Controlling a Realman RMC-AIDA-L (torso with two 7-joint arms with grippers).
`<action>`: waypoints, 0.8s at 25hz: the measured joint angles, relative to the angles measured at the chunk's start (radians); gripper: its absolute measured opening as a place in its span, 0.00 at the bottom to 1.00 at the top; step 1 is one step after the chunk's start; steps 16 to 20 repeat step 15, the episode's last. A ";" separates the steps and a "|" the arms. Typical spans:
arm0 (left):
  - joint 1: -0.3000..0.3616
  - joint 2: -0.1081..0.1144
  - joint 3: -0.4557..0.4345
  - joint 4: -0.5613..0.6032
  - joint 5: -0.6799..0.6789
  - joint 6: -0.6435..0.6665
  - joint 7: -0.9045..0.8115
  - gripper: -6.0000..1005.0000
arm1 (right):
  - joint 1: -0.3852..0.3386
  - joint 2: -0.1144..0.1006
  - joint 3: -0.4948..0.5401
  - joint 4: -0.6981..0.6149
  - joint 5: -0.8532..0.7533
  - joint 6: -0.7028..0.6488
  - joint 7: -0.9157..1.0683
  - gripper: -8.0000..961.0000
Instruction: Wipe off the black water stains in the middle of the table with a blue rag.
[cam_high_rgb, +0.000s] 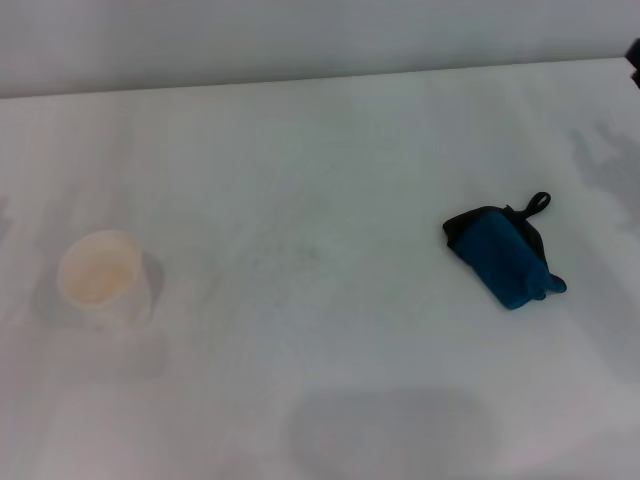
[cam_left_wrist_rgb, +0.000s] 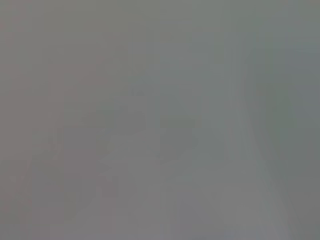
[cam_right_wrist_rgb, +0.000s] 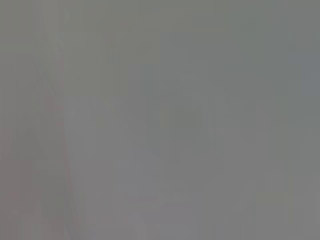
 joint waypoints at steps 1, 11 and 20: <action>0.000 0.000 0.000 0.000 0.000 -0.001 0.000 0.87 | 0.003 0.002 0.000 0.050 0.052 0.030 -0.091 0.44; 0.002 0.000 0.000 0.001 -0.010 -0.002 0.000 0.87 | 0.025 0.013 0.084 0.371 0.347 0.158 -0.523 0.44; 0.011 0.000 0.001 0.002 -0.010 -0.002 -0.002 0.87 | 0.005 0.010 0.124 0.409 0.345 0.157 -0.547 0.44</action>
